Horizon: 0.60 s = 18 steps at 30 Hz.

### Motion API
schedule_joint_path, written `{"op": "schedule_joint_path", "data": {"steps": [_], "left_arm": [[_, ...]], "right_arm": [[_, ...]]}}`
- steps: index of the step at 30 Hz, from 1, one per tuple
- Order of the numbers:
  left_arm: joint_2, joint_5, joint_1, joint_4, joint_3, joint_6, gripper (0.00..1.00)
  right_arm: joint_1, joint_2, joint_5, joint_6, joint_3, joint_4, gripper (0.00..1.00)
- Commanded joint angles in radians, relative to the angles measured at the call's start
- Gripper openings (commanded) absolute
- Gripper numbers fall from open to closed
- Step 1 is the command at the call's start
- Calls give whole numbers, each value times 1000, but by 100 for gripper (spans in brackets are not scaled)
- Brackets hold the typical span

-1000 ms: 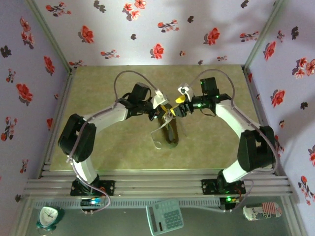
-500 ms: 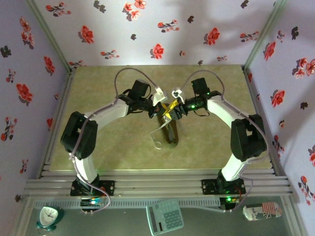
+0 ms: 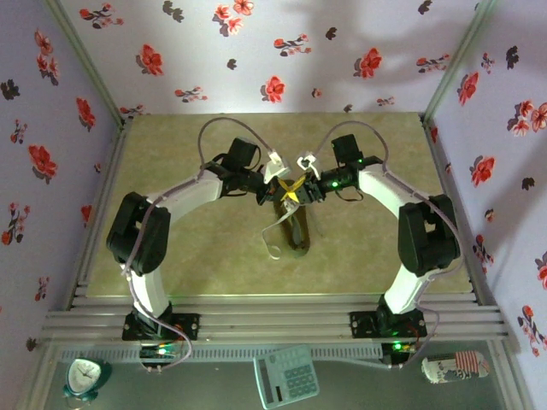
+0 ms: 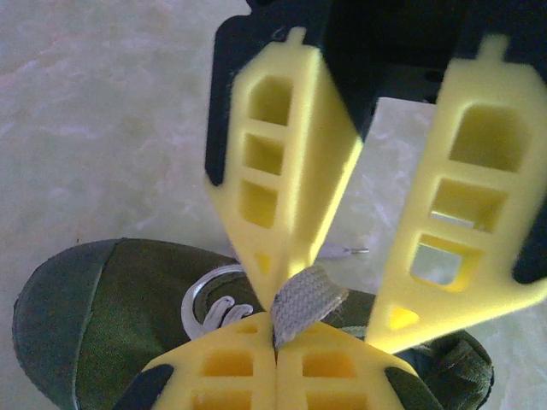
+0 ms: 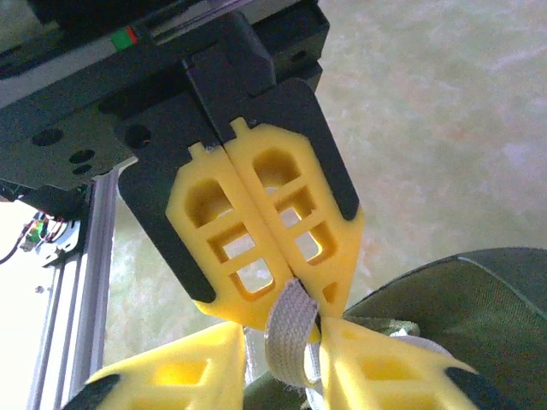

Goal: Tie the shoes

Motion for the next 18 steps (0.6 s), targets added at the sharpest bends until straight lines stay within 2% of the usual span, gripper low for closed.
{"op": "schedule_joint_path", "data": {"steps": [1,4,7,11,13,15,18], "left_arm": [[13,51,-1,-22,34,30,0],[14,51,-1,-27,37,31,0],[14,54,-1,-28,35,29,0],[7,48,0,-17,33,7,3],[0,25,0,-11,35,-24,28],[-17,-15,0,2,25,-52,44],[-69,-103,3,46,-25,-117,57]], "right_arm": [[8,17,-16,0,28,2,21],[10,12,-11,11,26,15,14],[11,5,2,29,17,39,0],[14,-27,45,80,-21,112,0],[14,-62,76,129,-59,189,0],[15,-95,103,158,-95,241,0],[15,-143,148,197,-147,295,0]]}}
